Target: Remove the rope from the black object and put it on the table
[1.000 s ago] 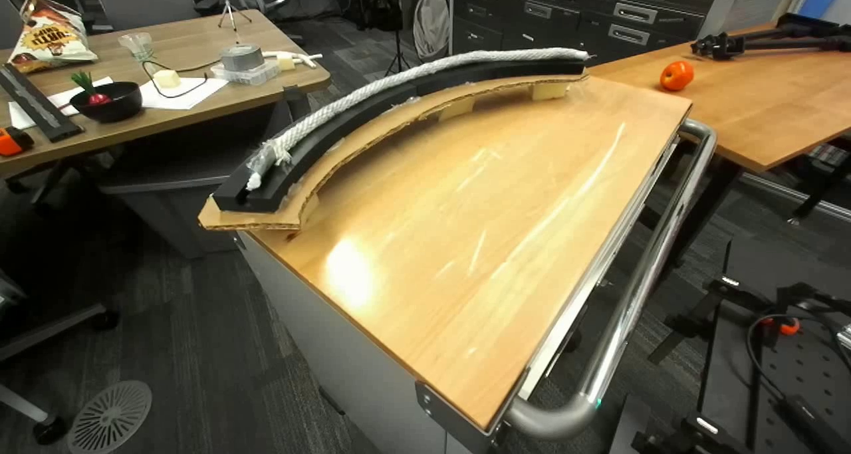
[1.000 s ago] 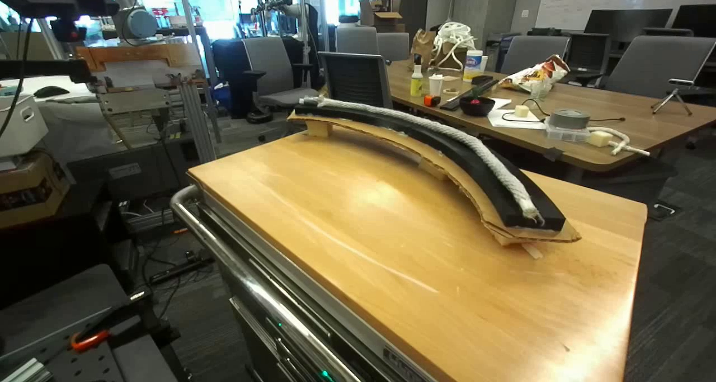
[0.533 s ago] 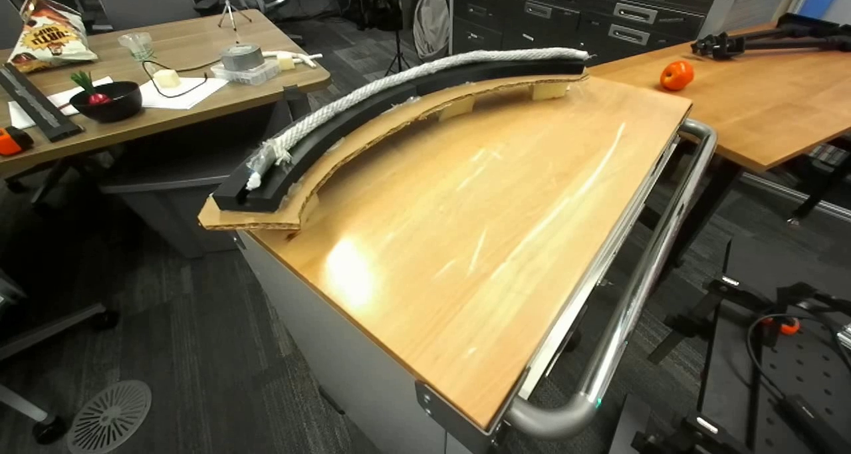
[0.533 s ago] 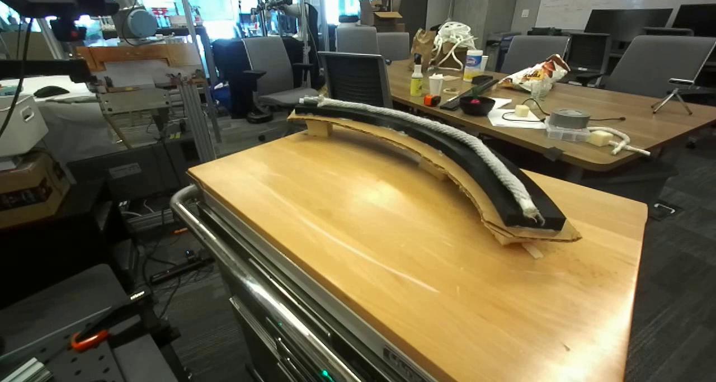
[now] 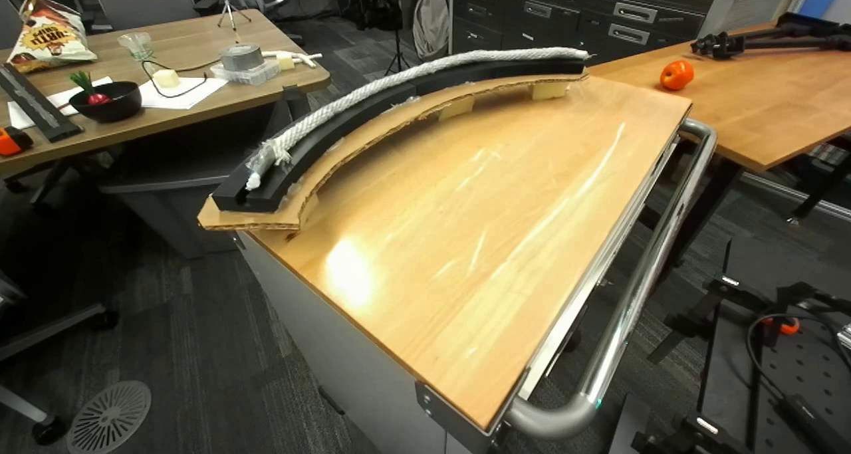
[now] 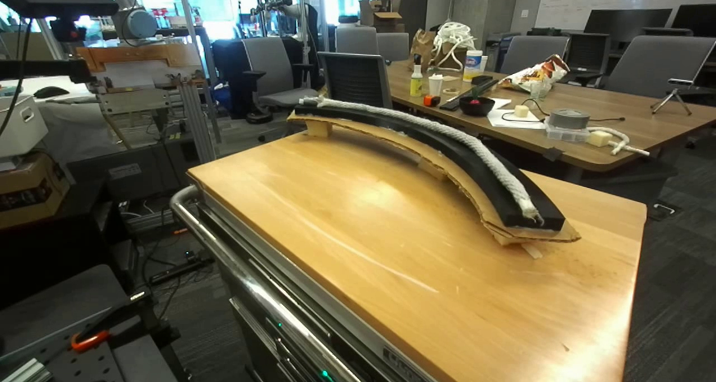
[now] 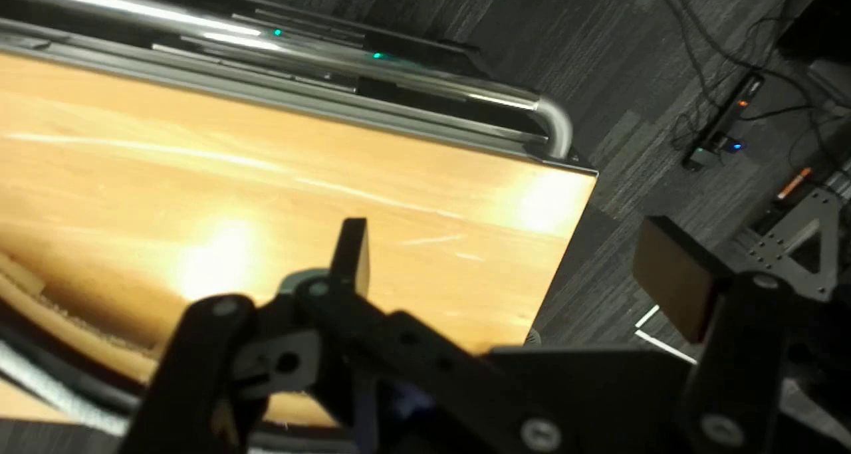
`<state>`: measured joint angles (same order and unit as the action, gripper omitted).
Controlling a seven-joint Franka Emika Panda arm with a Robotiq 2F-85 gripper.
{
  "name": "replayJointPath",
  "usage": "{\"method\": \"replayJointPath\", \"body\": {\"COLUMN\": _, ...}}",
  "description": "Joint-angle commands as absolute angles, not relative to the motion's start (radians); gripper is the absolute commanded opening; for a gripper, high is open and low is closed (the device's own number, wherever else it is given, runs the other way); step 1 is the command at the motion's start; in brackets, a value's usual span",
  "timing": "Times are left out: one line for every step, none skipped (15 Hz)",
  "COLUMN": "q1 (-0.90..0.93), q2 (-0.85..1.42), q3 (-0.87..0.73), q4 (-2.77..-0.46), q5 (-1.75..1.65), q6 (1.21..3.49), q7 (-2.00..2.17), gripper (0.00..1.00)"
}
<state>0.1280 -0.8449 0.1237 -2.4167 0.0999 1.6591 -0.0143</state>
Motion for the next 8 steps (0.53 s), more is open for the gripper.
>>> {"method": "replayJointPath", "body": {"q1": 0.126, "q2": -0.671, "q3": 0.262, "q4": -2.254, "q5": 0.031, "q6": 1.745, "q7": 0.055, "gripper": 1.00}}
{"method": "replayJointPath", "body": {"q1": 0.118, "q2": -0.635, "q3": 0.286, "q4": -2.224, "q5": 0.016, "q6": 1.776, "q7": 0.072, "gripper": 1.00}}
{"method": "replayJointPath", "body": {"q1": 0.101, "q2": -0.593, "q3": 0.310, "q4": -2.198, "q5": -0.013, "q6": 1.826, "q7": 0.099, "gripper": 1.00}}
{"method": "replayJointPath", "body": {"q1": 0.087, "q2": -0.539, "q3": 0.319, "q4": -2.162, "q5": -0.041, "q6": 1.846, "q7": 0.125, "gripper": 1.00}}
{"method": "replayJointPath", "body": {"q1": 0.059, "q2": -0.481, "q3": 0.330, "q4": -2.104, "q5": -0.031, "q6": 1.798, "q7": 0.086, "gripper": 1.00}}
{"method": "replayJointPath", "body": {"q1": 0.055, "q2": -0.424, "q3": 0.324, "q4": -2.045, "q5": -0.003, "q6": 1.719, "q7": 0.022, "gripper": 1.00}}
{"method": "replayJointPath", "body": {"q1": 0.128, "q2": -0.556, "q3": 0.293, "q4": -2.195, "q5": -0.028, "q6": 1.803, "q7": 0.095, "gripper": 1.00}}
{"method": "replayJointPath", "body": {"q1": 0.119, "q2": -0.499, "q3": 0.288, "q4": -2.152, "q5": -0.028, "q6": 1.782, "q7": 0.076, "gripper": 1.00}}
